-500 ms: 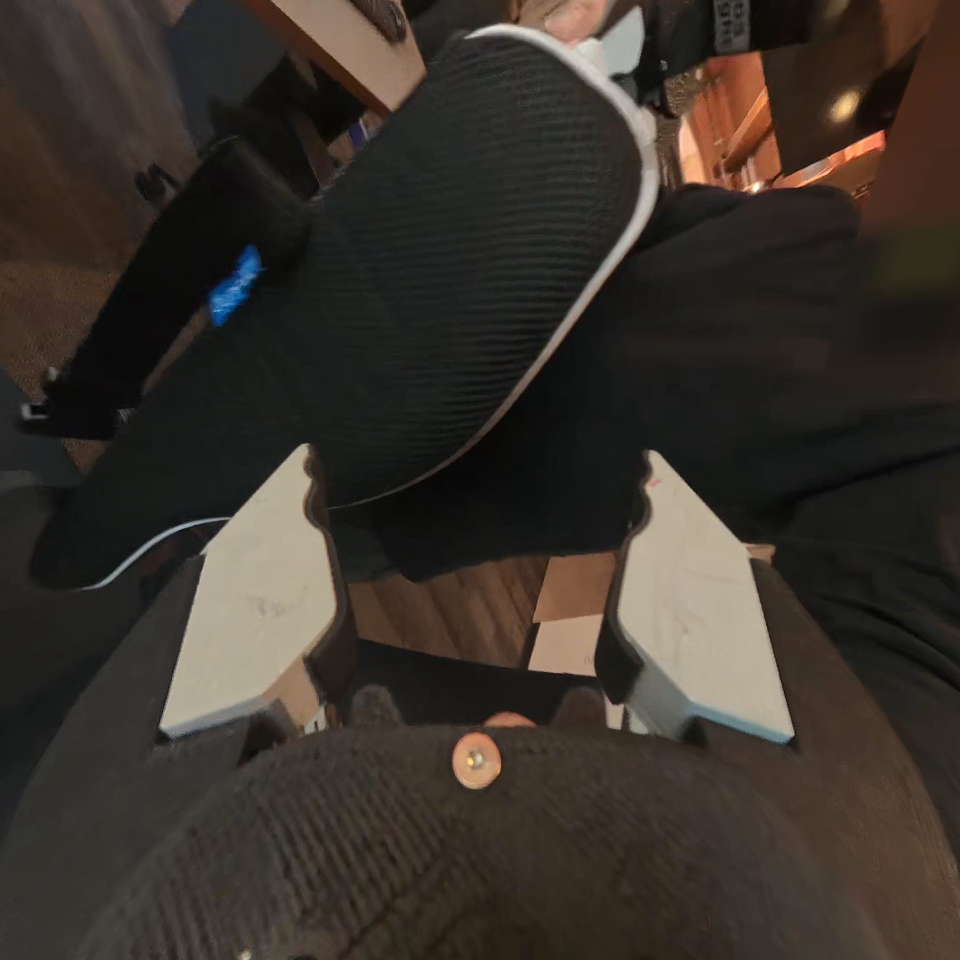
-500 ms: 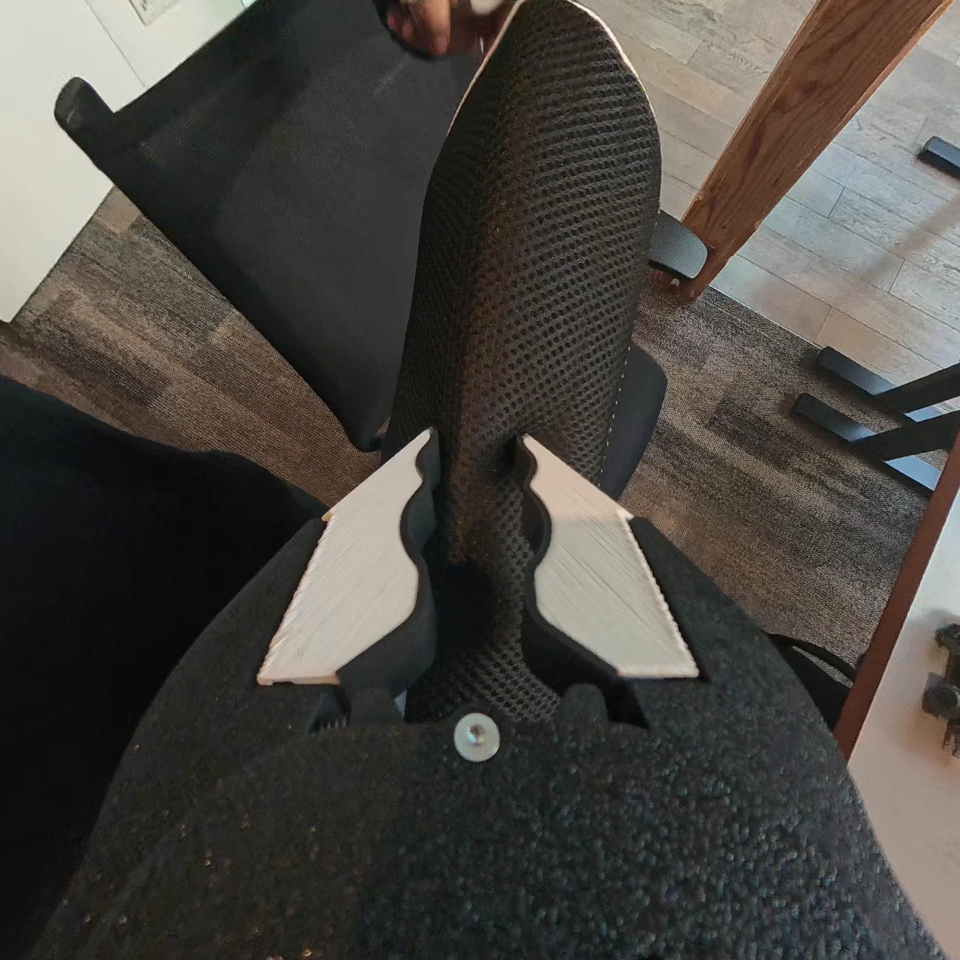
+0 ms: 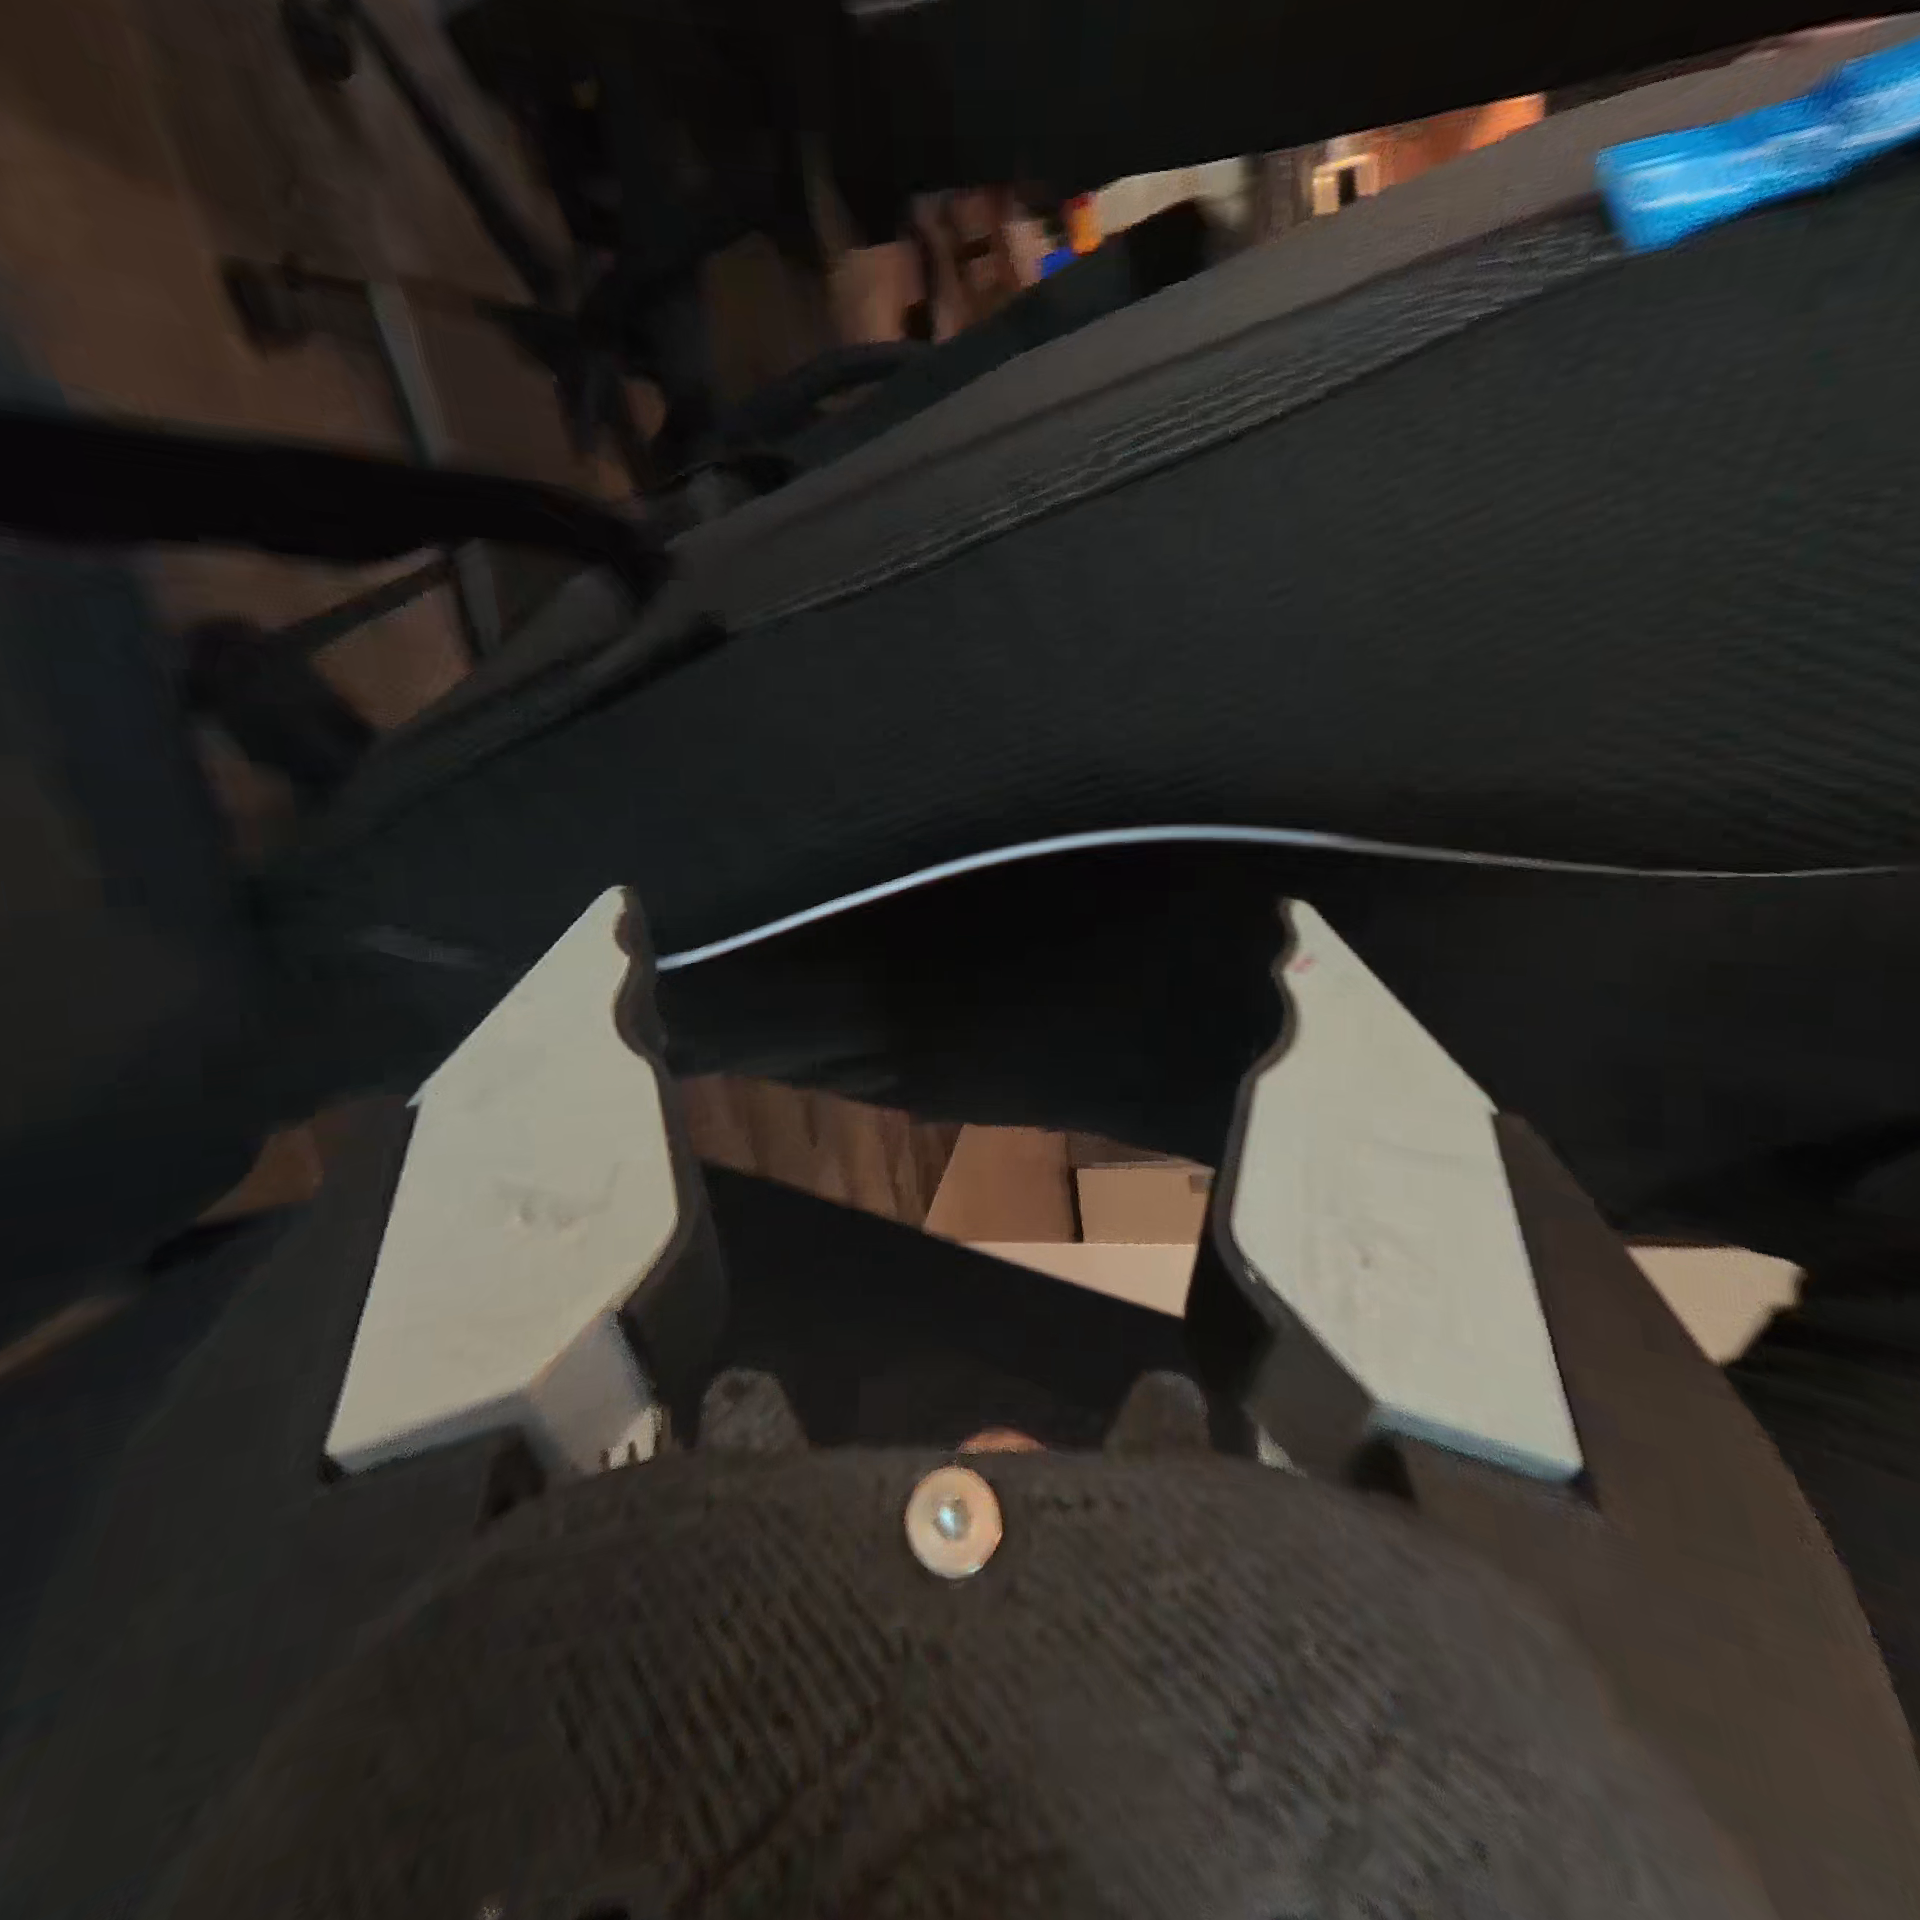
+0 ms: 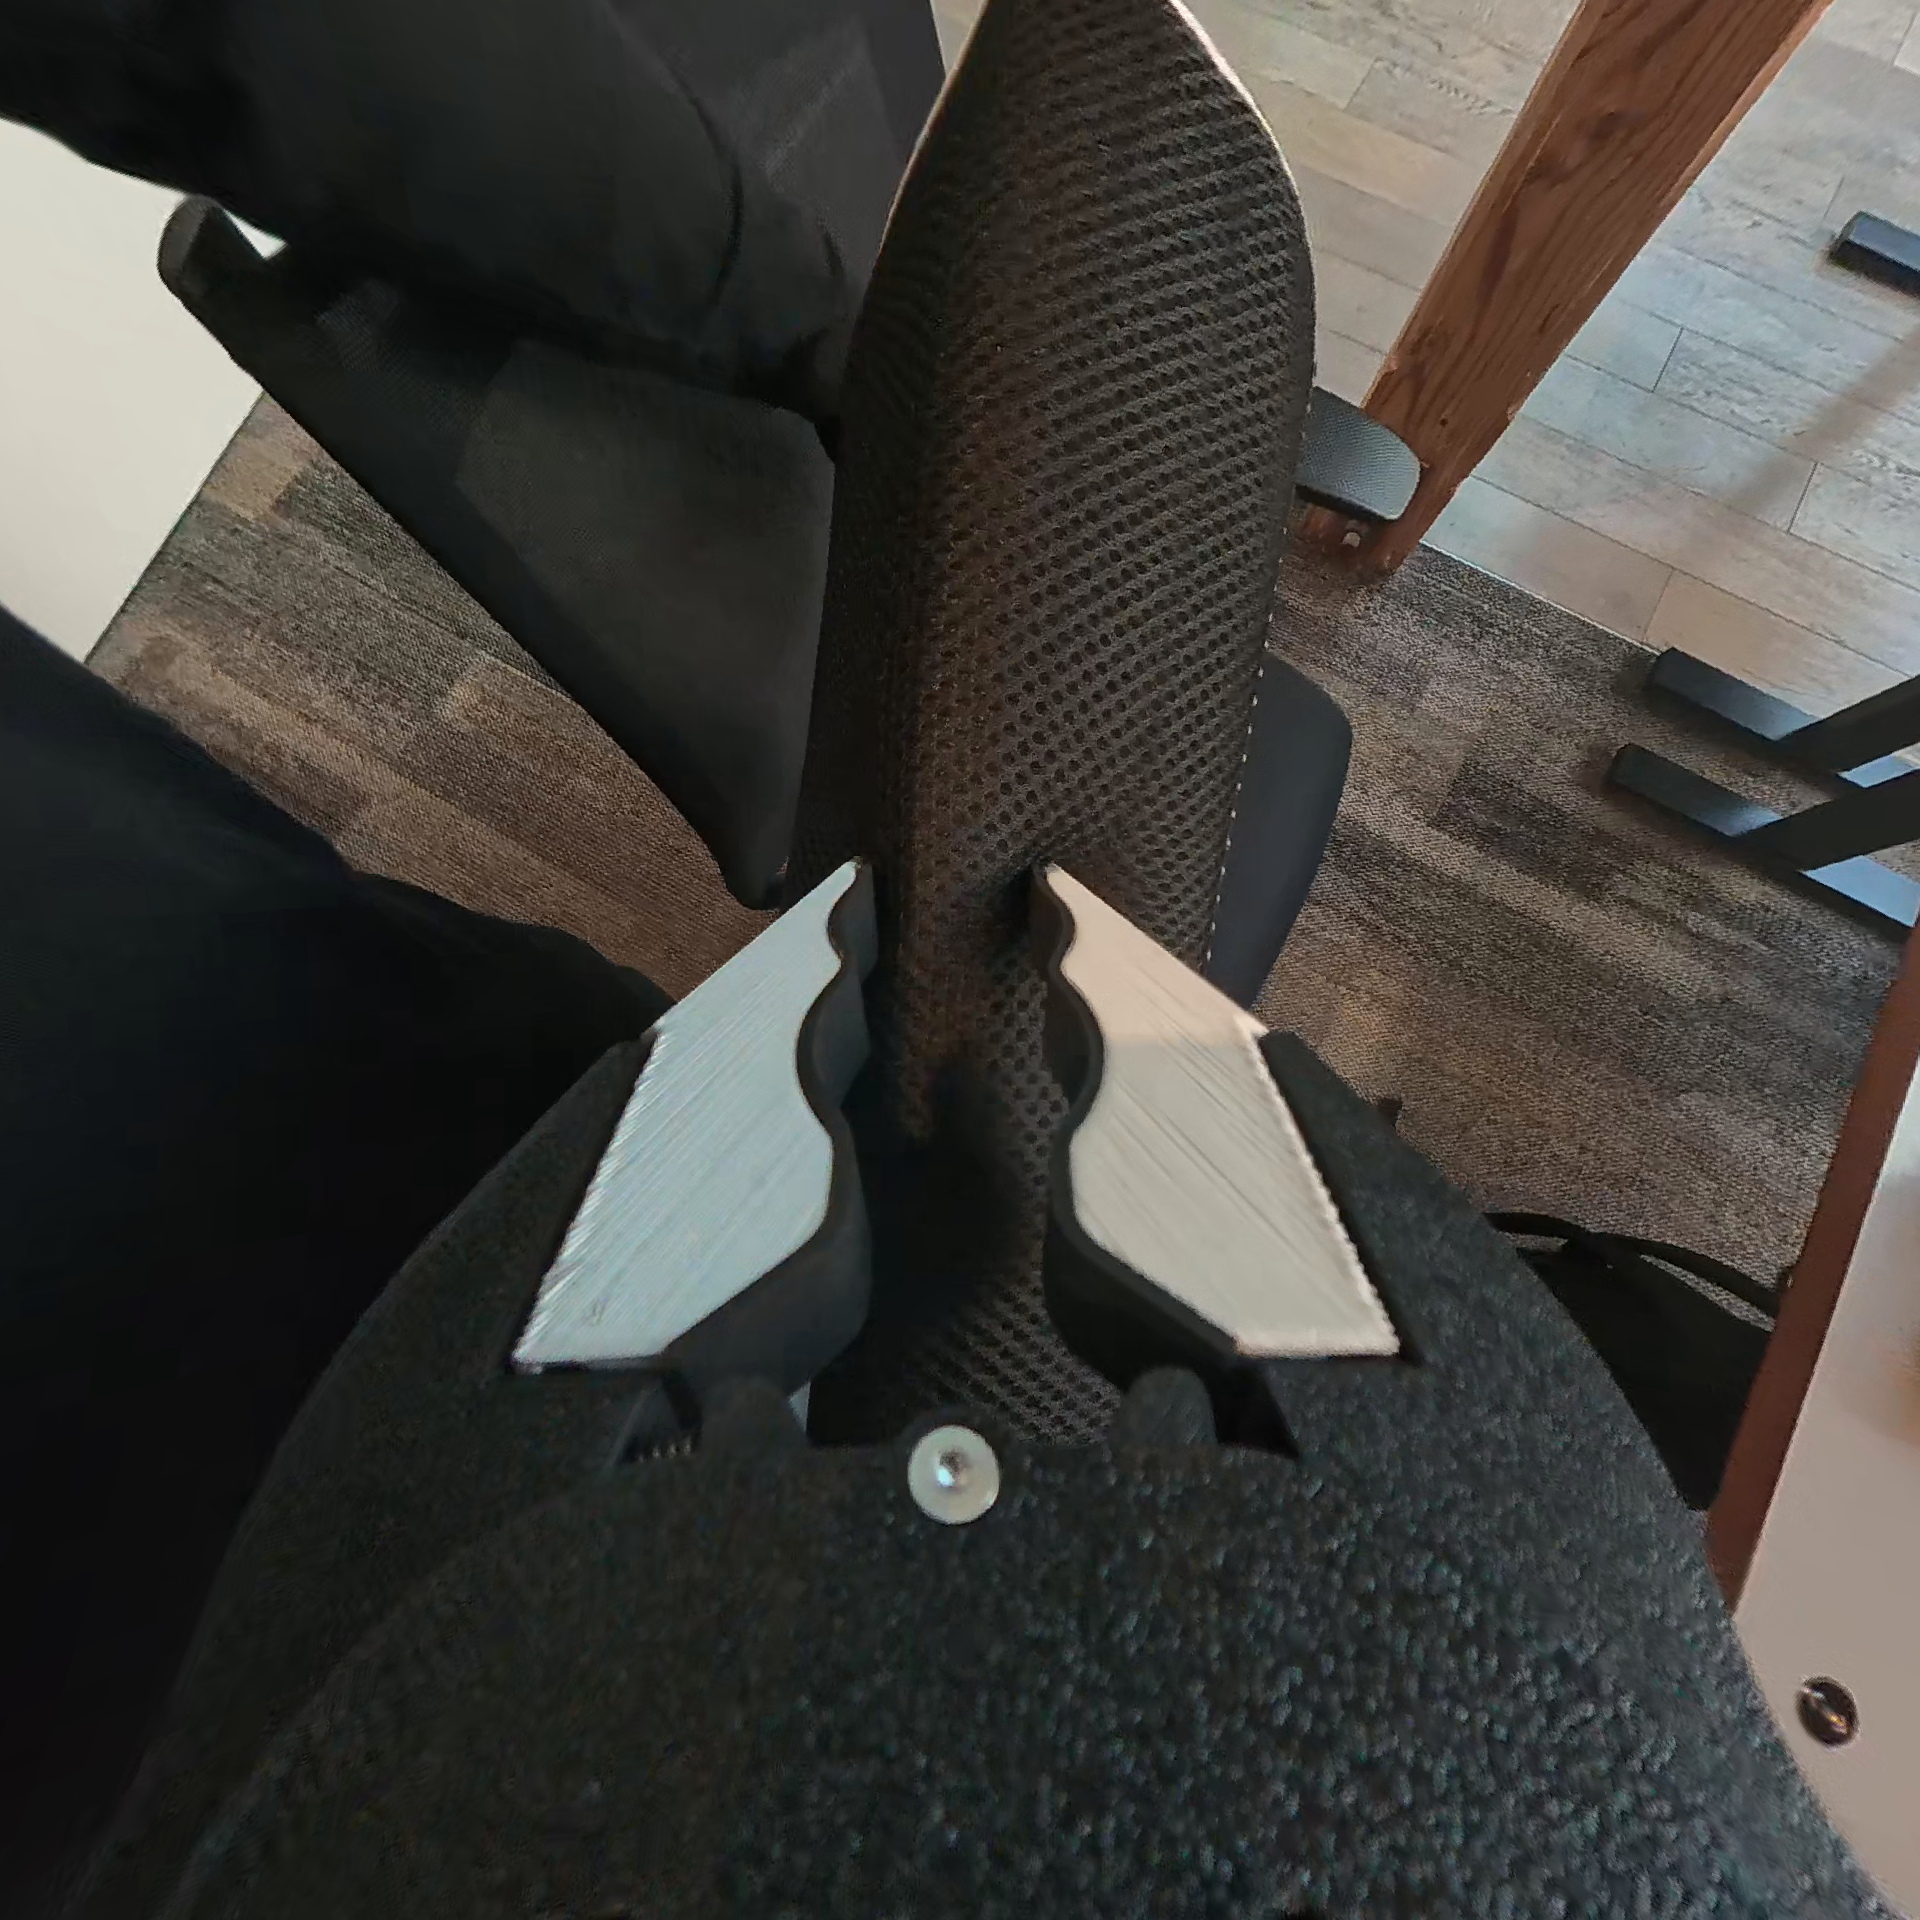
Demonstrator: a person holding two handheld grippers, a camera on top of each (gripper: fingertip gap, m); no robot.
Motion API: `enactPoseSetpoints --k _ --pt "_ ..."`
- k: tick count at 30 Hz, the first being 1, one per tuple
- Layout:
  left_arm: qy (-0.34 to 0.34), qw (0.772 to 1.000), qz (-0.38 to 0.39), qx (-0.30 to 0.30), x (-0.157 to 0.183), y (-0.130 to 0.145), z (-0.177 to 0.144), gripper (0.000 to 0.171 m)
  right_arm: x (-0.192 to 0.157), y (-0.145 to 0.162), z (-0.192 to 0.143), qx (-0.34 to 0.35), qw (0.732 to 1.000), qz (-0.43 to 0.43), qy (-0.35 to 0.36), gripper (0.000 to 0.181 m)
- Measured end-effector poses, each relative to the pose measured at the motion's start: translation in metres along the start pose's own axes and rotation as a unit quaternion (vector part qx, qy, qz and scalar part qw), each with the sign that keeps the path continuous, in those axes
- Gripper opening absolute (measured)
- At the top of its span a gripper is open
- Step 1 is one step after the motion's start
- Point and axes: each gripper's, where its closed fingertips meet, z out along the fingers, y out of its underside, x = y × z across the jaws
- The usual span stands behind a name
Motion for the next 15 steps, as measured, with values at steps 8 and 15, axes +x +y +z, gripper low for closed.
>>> enactPoseSetpoints --k 8,15 --pt "-0.026 0.999 -0.017 0.001 -0.045 0.018 0.003 0.109 -0.009 -0.003 0.003 -0.006 1.0 0.009 0.006 0.028" --pt "-0.153 0.977 0.074 -0.13 0.01 0.016 -0.058 0.112 -0.003 -0.008 0.008 -0.005 1.0 -0.002 0.001 0.029"
